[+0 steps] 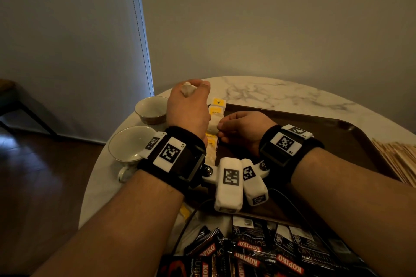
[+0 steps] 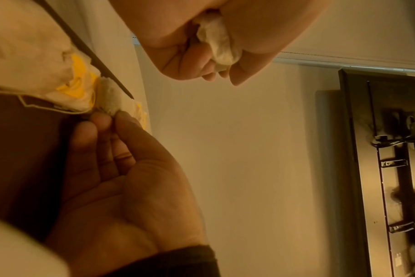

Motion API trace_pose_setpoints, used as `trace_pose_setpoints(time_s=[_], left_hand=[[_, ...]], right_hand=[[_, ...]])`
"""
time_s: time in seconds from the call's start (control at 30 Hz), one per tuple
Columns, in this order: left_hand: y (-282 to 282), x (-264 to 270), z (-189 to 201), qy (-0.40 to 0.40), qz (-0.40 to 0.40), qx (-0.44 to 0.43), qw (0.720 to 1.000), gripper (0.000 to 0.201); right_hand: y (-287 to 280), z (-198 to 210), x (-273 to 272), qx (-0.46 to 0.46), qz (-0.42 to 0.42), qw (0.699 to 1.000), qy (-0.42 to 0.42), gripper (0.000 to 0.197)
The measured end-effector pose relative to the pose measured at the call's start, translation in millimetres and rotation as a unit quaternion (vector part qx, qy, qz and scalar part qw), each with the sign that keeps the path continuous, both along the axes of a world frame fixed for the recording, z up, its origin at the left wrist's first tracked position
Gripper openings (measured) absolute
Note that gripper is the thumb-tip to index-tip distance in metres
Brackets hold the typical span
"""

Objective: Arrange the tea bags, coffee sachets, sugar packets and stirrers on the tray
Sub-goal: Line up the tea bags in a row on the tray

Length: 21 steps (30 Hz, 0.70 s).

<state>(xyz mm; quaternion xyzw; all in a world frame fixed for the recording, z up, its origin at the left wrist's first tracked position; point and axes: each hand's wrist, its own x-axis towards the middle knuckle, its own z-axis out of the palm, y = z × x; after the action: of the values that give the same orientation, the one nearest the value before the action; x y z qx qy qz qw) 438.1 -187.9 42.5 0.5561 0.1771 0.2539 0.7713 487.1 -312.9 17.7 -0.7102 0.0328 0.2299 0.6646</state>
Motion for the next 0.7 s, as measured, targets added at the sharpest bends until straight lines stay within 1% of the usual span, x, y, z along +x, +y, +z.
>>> trace_pose_setpoints(time_s=[0.2, 0.4, 0.5, 0.6, 0.63, 0.67, 0.7], left_hand=[[1.2, -0.2, 0.2, 0.029, -0.011, 0.002, 1.000, 0.009], [1.1, -0.2, 0.8, 0.045, -0.024, -0.013, 0.999, 0.010], [0.1, -0.4, 1.3, 0.063, -0.056, -0.059, 0.995, 0.013], [-3.3, -2.9, 2.4, 0.069, -0.099, -0.111, 0.987, 0.013], [-4.7, -4.4, 3.0, 0.067, -0.114, -0.130, 0.983, 0.013], [-5.6, -5.3, 2.7, 0.066, -0.126, -0.148, 0.979, 0.014], [-6.3, -5.8, 2.0, 0.066, -0.135, -0.162, 0.975, 0.016]], right_hand=[[-0.4, -0.8, -1.0, -0.020, 0.023, 0.999, -0.027, 0.014], [1.6, -0.6, -2.4, -0.082, 0.047, 0.992, -0.083, 0.010], [1.1, 5.1, -4.9, -0.123, 0.053, 0.985, -0.111, 0.012], [-6.2, 14.4, -7.2, -0.147, 0.027, 0.980, -0.131, 0.014], [-10.1, 18.2, -8.5, -0.141, 0.012, 0.981, -0.133, 0.013], [-14.0, 22.1, -10.6, -0.113, 0.000, 0.985, -0.129, 0.012], [-18.2, 26.1, -13.5, -0.064, -0.006, 0.991, -0.121, 0.012]])
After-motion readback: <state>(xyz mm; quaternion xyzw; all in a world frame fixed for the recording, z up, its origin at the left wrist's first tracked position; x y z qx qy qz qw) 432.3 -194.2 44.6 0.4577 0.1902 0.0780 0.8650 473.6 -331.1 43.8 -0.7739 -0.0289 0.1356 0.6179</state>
